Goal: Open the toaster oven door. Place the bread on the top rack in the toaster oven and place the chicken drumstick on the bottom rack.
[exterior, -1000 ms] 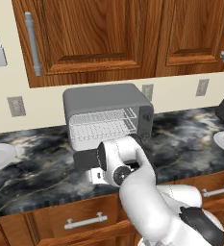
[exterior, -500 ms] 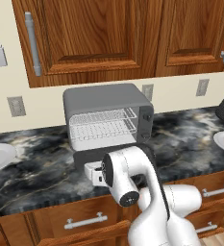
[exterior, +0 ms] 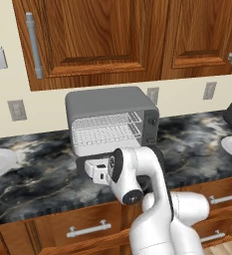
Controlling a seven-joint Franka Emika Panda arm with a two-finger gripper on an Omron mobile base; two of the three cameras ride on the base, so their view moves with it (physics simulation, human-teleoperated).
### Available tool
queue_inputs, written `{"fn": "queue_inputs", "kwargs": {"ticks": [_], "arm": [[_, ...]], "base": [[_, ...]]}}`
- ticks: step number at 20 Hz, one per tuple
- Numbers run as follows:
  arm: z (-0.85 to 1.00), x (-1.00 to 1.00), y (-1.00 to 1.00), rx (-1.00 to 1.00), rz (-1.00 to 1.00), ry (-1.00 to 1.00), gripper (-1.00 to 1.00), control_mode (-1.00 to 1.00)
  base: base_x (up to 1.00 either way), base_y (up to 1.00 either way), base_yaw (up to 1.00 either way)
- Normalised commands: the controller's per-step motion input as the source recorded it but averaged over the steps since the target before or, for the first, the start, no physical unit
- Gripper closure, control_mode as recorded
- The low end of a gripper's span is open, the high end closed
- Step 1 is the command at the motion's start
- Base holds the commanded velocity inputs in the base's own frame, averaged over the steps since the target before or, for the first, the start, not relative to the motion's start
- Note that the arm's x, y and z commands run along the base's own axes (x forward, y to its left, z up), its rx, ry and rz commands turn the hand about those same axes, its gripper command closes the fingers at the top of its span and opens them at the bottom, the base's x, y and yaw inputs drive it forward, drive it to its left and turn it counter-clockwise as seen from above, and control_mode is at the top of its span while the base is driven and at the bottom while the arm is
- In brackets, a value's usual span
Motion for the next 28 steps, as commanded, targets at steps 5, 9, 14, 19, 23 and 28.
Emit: {"fn": "queue_inputs", "kwargs": {"ticks": [5,9,14,19,23,28], "arm": [[0.14,0.02,-0.02,0.52,0.09,-0.17,1.0,-1.0],[0.22,0.0,-0.09,0.59,0.17,-0.26,1.0,-1.0],[0.3,0.0,-0.12,0.65,0.22,-0.07,1.0,-1.0],[0.43,-0.06,-0.23,0.68,0.35,0.0,1.0,-1.0],[0.43,-0.1,-0.25,0.67,0.46,0.0,1.0,-1.0],[0.46,-0.11,-0.35,0.69,0.52,0.01,1.0,-1.0]], "base": [[0.0,0.0,0.0],[0.0,0.0,0.0],[0.0,0.0,0.0],[0.0,0.0,0.0],[0.0,0.0,0.0],[0.0,0.0,0.0]]}}
